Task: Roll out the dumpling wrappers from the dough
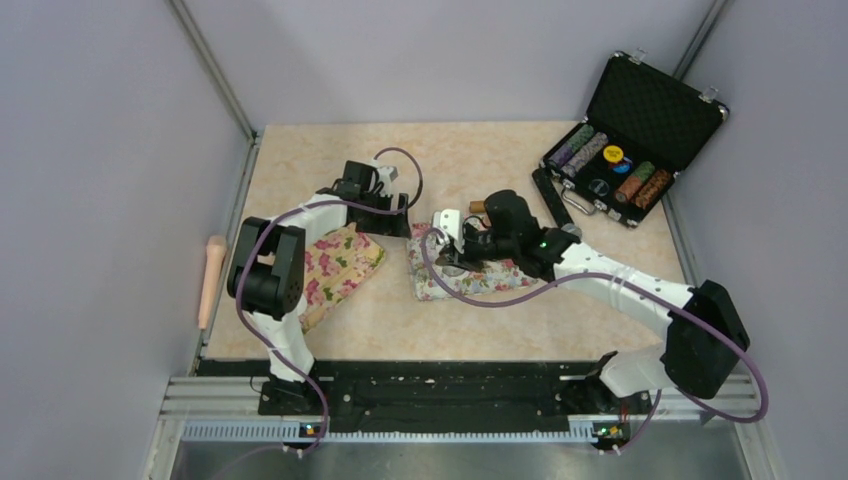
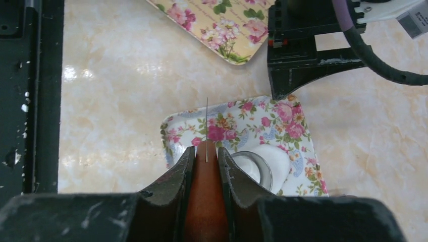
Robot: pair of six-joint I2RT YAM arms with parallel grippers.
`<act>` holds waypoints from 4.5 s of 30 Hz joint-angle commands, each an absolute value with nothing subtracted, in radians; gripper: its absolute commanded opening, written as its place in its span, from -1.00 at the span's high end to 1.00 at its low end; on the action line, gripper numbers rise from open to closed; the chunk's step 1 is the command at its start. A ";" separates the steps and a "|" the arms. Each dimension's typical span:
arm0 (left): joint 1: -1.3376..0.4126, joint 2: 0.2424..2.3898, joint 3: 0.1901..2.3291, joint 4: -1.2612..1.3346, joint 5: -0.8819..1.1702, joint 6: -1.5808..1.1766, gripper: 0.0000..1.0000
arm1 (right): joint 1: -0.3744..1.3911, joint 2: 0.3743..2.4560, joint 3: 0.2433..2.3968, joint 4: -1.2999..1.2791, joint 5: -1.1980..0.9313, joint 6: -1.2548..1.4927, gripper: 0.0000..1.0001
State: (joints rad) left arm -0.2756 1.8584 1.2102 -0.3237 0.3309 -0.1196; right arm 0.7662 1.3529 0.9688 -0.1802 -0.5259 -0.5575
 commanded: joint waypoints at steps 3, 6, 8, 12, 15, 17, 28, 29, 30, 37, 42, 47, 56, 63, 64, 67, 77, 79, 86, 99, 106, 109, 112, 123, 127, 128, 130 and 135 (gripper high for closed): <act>-0.273 1.867 1.242 -0.321 0.337 -0.103 -0.79 | 0.779 1.390 1.055 -0.109 -0.436 -0.532 1.00; -0.273 1.869 1.244 -0.320 0.343 -0.106 -0.79 | 0.783 1.400 1.059 -0.109 -0.411 -0.546 1.00; -0.272 1.871 1.243 -0.321 0.345 -0.106 -0.78 | 0.787 1.408 1.061 -0.119 -0.403 -0.556 1.00; -0.273 1.872 1.244 -0.322 0.342 -0.104 -0.78 | 0.788 1.410 1.058 -0.154 -0.422 -0.564 1.00; -0.273 1.870 1.244 -0.324 0.342 -0.105 -0.78 | 0.796 1.397 1.057 -0.187 -0.432 -0.575 1.00; -0.273 1.870 1.247 -0.324 0.342 -0.104 -0.78 | 0.800 1.388 1.063 -0.224 -0.435 -0.594 1.00; -0.273 1.867 1.250 -0.328 0.340 -0.103 -0.77 | 0.801 1.328 1.074 -0.416 -0.427 -0.713 1.00; -0.272 1.868 1.249 -0.328 0.340 -0.103 -0.77 | 0.800 1.322 1.065 -0.419 -0.418 -0.724 1.00; -0.273 1.866 1.250 -0.329 0.341 -0.103 -0.77 | 0.802 1.318 1.060 -0.424 -0.408 -0.735 1.00; -0.273 1.858 1.250 -0.333 0.341 -0.101 -0.77 | 0.800 1.292 1.049 -0.516 -0.385 -0.799 1.00; -0.273 1.856 1.249 -0.333 0.342 -0.101 -0.77 | 0.799 1.269 1.032 -0.591 -0.380 -0.837 1.00; -0.273 1.856 1.250 -0.335 0.342 -0.100 -0.77 | 0.784 1.266 1.036 -0.656 -0.411 -0.855 1.00; -0.273 1.854 1.248 -0.336 0.346 -0.100 -0.77 | 0.765 1.276 1.124 -0.806 -0.518 -0.867 1.00; -0.275 1.852 1.246 -0.336 0.403 -0.089 -0.75 | 0.747 1.264 1.155 -0.842 -0.513 -0.873 1.00; -0.278 1.852 1.247 -0.340 0.420 -0.082 -0.74 | 0.746 1.261 1.162 -0.842 -0.508 -0.874 1.00; -0.304 1.851 1.248 -0.357 0.435 -0.041 -0.73 | 0.744 1.256 1.172 -0.841 -0.489 -0.873 1.00; -0.422 1.887 1.283 -0.414 0.349 0.068 -0.71 | 0.743 1.260 1.153 -0.835 -0.499 -0.873 1.00; -0.432 1.894 1.288 -0.423 0.356 0.082 -0.69 | 0.744 1.254 1.146 -0.825 -0.497 -0.870 1.00; -0.471 1.940 1.320 -0.467 0.198 0.119 -0.59 | 0.744 1.252 1.149 -0.821 -0.499 -0.867 1.00; -0.510 2.031 1.435 -0.502 -0.116 0.083 -0.30 | 0.741 1.259 1.177 -0.954 -0.449 -0.930 1.00; -0.510 2.017 1.419 -0.490 -0.090 0.072 -0.29 | 0.730 1.224 1.224 -0.920 -0.330 -0.920 1.00; -0.510 2.010 1.412 -0.486 -0.062 0.068 -0.30 | 0.729 1.160 1.216 -0.813 -0.301 -0.883 1.00; -0.510 2.002 1.407 -0.486 -0.043 0.066 -0.30 | 0.729 1.128 1.216 -0.755 -0.308 -0.857 1.00; -0.510 1.989 1.395 -0.479 -0.019 0.063 -0.30 | 0.761 1.166 1.176 -0.861 -0.365 -0.899 1.00; -0.511 1.991 1.395 -0.480 -0.012 0.062 -0.31 | 0.761 1.151 1.176 -0.873 -0.354 -0.918 1.00; -0.512 1.992 1.396 -0.479 -0.012 0.061 -0.30 | 0.761 1.143 1.180 -0.871 -0.354 -0.918 1.00; -0.511 1.993 1.394 -0.479 -0.006 0.060 -0.30 | 0.761 1.135 1.188 -0.854 -0.343 -0.909 1.00; -0.510 1.994 1.394 -0.479 -0.006 0.058 -0.31 | 0.759 1.124 1.147 -0.613 -0.161 -0.768 1.00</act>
State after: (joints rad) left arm -0.5179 2.0048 1.4178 -0.4862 0.0105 0.0555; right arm 0.7528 1.1633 1.1629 -0.8330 -0.2924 -0.8669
